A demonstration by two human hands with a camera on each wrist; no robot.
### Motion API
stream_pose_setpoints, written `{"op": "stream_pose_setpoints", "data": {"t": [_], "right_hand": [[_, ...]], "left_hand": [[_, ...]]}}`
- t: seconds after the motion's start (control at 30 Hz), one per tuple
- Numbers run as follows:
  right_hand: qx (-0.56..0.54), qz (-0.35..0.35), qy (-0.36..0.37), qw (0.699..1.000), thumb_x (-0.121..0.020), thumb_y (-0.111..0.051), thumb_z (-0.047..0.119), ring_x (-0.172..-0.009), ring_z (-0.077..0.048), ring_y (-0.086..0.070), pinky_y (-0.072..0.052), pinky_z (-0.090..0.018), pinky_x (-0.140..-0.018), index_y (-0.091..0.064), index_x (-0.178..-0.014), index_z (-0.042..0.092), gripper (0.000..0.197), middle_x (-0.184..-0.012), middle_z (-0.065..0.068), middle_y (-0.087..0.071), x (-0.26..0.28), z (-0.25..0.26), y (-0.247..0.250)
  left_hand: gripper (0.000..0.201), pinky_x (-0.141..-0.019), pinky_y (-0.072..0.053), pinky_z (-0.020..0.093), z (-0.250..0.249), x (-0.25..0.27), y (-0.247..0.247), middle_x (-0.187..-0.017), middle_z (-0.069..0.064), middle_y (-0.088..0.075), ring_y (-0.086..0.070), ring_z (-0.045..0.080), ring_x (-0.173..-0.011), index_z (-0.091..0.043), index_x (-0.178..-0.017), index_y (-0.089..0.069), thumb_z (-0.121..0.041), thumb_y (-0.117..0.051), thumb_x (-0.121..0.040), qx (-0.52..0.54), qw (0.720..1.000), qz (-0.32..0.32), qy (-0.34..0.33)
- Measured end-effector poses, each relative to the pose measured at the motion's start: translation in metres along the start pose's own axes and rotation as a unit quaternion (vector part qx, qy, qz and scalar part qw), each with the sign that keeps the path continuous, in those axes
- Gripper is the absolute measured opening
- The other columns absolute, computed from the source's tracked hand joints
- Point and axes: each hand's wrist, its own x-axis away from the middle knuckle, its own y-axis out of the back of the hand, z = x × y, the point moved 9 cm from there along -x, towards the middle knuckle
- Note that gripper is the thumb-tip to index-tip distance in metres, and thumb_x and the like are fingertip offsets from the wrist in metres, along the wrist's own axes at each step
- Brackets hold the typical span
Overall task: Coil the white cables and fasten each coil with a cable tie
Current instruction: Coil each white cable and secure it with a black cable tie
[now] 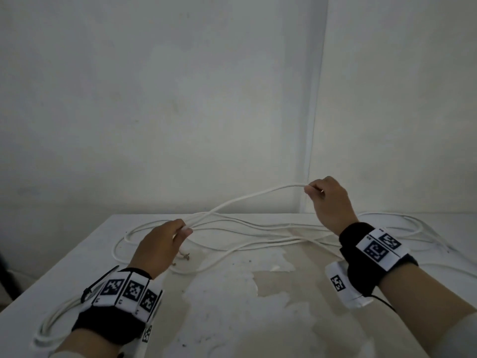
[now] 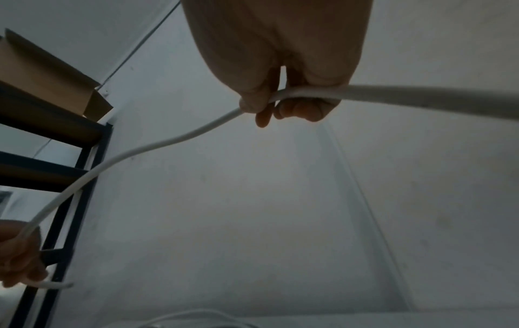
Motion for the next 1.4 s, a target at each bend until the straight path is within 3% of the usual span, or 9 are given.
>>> {"op": "stream_pose_setpoints", "data": {"t": [0.2, 0.4, 0.5, 0.57, 0.63, 0.73, 0.93, 1.07, 1.4], "right_hand": [[0.046, 0.037, -0.024, 0.998, -0.093, -0.051, 0.011, -0.079, -0.027, -0.045, -0.023, -0.021, -0.063, -0.066, -0.098, -0.004, 0.022, -0.082, -0.012, -0.044, 0.003, -0.026, 0.034], [0.125, 0.12, 0.022, 0.985, -0.092, -0.042, -0.003, -0.087, -0.029, -0.053, -0.031, -0.028, -0.07, -0.06, -0.107, 0.0, 0.023, -0.1, -0.017, -0.056, 0.036, -0.028, 0.018], [0.197, 0.205, 0.068, 0.956, -0.083, -0.047, -0.01, -0.097, -0.033, -0.054, -0.039, -0.036, -0.077, -0.06, -0.104, 0.001, 0.028, -0.107, -0.017, -0.053, 0.057, -0.022, -0.012], [0.237, 0.213, 0.126, 0.939, -0.069, -0.062, -0.012, -0.083, -0.03, -0.059, -0.044, -0.035, -0.066, -0.064, -0.092, 0.006, 0.029, -0.093, -0.012, -0.059, 0.071, -0.009, -0.023], [0.221, 0.192, 0.191, 0.937, -0.055, -0.073, -0.008, -0.056, -0.022, -0.059, -0.036, -0.02, -0.053, -0.063, -0.071, 0.012, 0.027, -0.068, -0.004, -0.06, 0.087, 0.007, -0.024], [0.164, 0.191, 0.231, 0.94, -0.081, -0.055, 0.01, -0.067, -0.024, -0.06, -0.042, -0.023, -0.062, -0.063, -0.085, 0.009, 0.008, -0.077, -0.006, -0.062, 0.107, 0.019, -0.016], [0.09, 0.175, 0.344, 0.918, -0.091, -0.042, 0.018, -0.068, -0.012, -0.033, -0.029, -0.024, -0.062, -0.047, -0.081, 0.014, 0.011, -0.074, -0.005, -0.055, 0.133, 0.05, -0.008], [0.068, 0.147, 0.375, 0.913, -0.101, -0.025, 0.024, -0.068, -0.013, -0.033, -0.023, -0.023, -0.063, -0.051, -0.079, 0.014, 0.035, -0.075, -0.003, -0.053, 0.14, 0.078, 0.0], [0.003, 0.119, 0.378, 0.918, -0.093, -0.044, 0.027, -0.071, -0.012, -0.035, -0.026, -0.021, -0.066, -0.058, -0.078, 0.014, 0.024, -0.084, 0.004, -0.046, 0.131, 0.102, 0.002]], "left_hand": [[0.029, -0.057, -0.034, 0.028, 0.0, 0.015, 0.023, -0.07, 0.019, -0.059, -0.054, 0.03, -0.067, -0.002, -0.076, -0.054, -0.022, -0.045, -0.095, 0.065, 0.996, -0.043, 0.031], [0.03, -0.054, -0.032, 0.026, -0.037, 0.026, 0.036, -0.058, 0.003, -0.045, -0.041, 0.017, -0.054, -0.009, -0.074, -0.05, -0.022, -0.039, -0.098, 0.136, 0.985, -0.095, 0.047], [0.023, -0.053, -0.034, 0.03, -0.053, 0.023, 0.029, -0.061, 0.004, -0.041, -0.039, 0.02, -0.053, -0.011, -0.089, -0.055, -0.016, -0.034, -0.099, 0.227, 0.968, -0.09, 0.058], [0.021, -0.052, -0.032, 0.029, -0.056, 0.022, 0.025, -0.061, 0.004, -0.039, -0.034, 0.02, -0.053, -0.011, -0.101, -0.054, -0.013, -0.033, -0.099, 0.253, 0.961, -0.085, 0.068], [0.022, -0.052, -0.029, 0.029, -0.057, 0.025, 0.023, -0.061, 0.004, -0.04, -0.034, 0.02, -0.053, -0.012, -0.101, -0.056, -0.015, -0.034, -0.099, 0.243, 0.963, -0.086, 0.078], [0.025, -0.054, -0.032, 0.029, -0.055, 0.031, 0.023, -0.062, 0.005, -0.043, -0.041, 0.019, -0.058, -0.019, -0.1, -0.057, -0.024, -0.033, -0.1, 0.2, 0.972, -0.086, 0.083], [0.029, -0.036, -0.032, 0.014, -0.048, 0.032, 0.006, -0.067, 0.005, -0.045, -0.036, 0.018, -0.054, -0.01, -0.078, -0.054, -0.009, -0.032, -0.097, 0.227, 0.963, -0.056, 0.133], [0.028, -0.055, -0.034, 0.027, -0.068, 0.036, -0.01, -0.063, -0.002, -0.046, -0.043, 0.018, -0.06, -0.007, -0.088, -0.059, -0.021, -0.037, -0.099, 0.2, 0.974, -0.03, 0.104], [0.03, -0.047, -0.025, 0.024, -0.085, 0.042, -0.038, -0.059, -0.001, -0.042, -0.034, 0.01, -0.049, -0.012, -0.077, -0.058, -0.017, -0.038, -0.099, 0.259, 0.96, 0.043, 0.099]]}}
